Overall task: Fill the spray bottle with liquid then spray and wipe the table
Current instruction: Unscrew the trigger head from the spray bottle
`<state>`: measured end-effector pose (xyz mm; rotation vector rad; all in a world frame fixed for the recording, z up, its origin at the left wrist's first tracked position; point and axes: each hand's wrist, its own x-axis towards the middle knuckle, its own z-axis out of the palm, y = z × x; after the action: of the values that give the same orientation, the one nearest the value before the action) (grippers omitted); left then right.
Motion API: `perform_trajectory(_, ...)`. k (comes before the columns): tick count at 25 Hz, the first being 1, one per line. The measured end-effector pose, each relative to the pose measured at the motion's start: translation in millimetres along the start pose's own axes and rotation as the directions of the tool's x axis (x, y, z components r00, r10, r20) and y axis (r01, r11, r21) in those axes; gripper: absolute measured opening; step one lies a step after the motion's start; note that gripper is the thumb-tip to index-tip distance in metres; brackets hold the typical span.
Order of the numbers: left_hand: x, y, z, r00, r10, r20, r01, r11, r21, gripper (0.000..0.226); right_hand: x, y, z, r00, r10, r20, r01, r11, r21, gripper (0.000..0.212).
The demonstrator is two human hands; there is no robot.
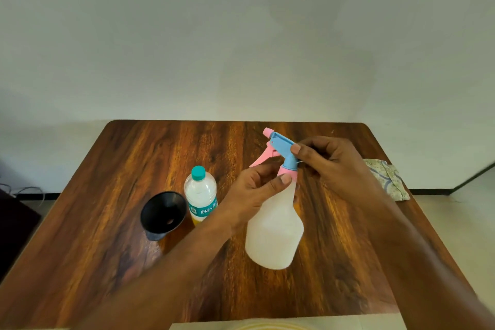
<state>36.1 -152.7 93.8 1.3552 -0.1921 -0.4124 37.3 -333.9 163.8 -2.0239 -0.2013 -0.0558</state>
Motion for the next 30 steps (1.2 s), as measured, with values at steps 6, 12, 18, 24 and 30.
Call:
perform_trajectory(6, -3, 11, -3, 0.963, -0.023, -0.270, -0.101, 0.895, -0.435, 0.050, -44, 35, 28, 0.991, 0.131, 0.033, -0.135, 0.964, 0.227, 0.066)
perform_trajectory(12, -6, 23, 1, 0.965, 0.056, -0.256, -0.164, 0.891, -0.424, 0.048, -66, 42, 56, 0.963, 0.211, 0.169, -0.270, 0.773, 0.574, 0.099)
perform_trajectory(18, -12, 26, -8, 0.992, 0.039, -0.117, -0.095, 0.850, -0.518, 0.039, -73, 39, 57, 0.907, 0.273, 0.320, -0.420, 0.560, 0.714, 0.108)
perform_trajectory(24, -17, 26, -14, 0.995, 0.019, -0.098, -0.060, 0.900, -0.432, 0.060, -82, 42, 69, 0.833, 0.218, 0.509, -0.552, 0.395, 0.734, 0.089)
perform_trajectory(30, -19, 27, -7, 0.979, -0.037, -0.198, -0.063, 0.877, -0.476, 0.047, -78, 40, 75, 0.876, 0.265, 0.403, -0.482, 0.502, 0.718, 0.107)
